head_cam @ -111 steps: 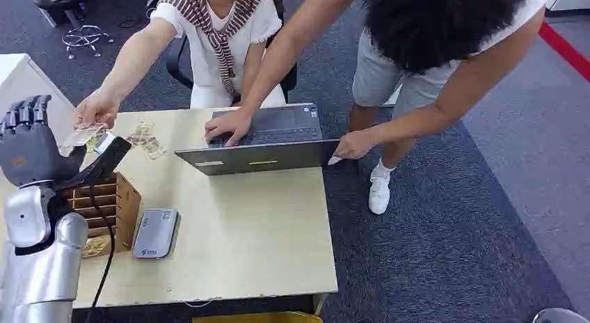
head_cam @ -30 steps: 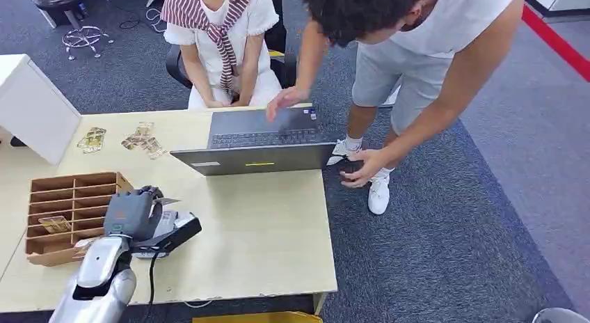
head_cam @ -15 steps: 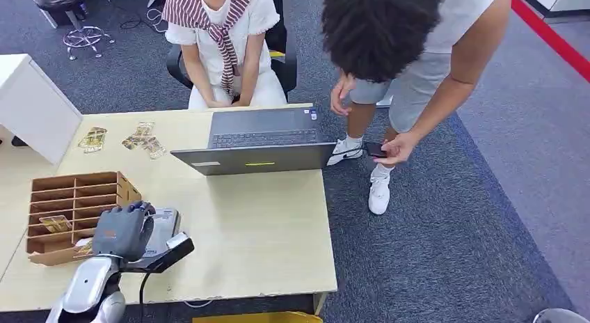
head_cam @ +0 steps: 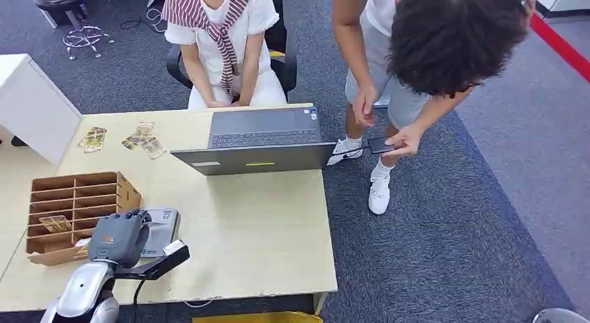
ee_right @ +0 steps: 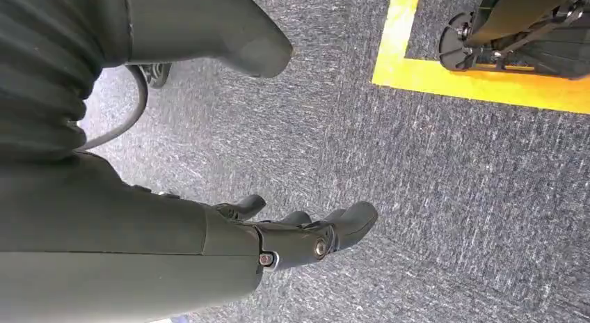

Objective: Pass the card to the sensor for recognition and then transmit it.

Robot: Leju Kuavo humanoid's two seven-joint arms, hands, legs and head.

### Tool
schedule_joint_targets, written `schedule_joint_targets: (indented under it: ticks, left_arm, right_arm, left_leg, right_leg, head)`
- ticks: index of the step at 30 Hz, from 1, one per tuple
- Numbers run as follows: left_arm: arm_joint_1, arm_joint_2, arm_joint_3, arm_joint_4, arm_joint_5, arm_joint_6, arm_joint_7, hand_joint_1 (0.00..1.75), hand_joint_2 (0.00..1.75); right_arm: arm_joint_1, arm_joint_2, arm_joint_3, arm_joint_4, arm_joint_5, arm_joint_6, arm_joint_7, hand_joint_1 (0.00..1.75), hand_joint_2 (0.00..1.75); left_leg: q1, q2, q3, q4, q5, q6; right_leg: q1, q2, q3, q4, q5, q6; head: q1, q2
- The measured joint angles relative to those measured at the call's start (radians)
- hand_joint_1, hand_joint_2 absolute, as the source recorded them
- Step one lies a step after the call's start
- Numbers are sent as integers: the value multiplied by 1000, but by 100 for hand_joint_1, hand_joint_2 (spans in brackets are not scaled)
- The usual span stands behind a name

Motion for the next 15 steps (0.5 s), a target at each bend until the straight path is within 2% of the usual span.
schedule_joint_targets:
  ticks: [15]
  left_arm:
    - [0,11,-1,1,-6,-45,10,175,175]
  right_arm:
    - [0,0,0,0,6,9,1,0,175]
  left_leg:
    - [0,0,0,0,0,0]
  right_leg:
    - [0,0,0,0,0,0]
  head:
    - [0,0]
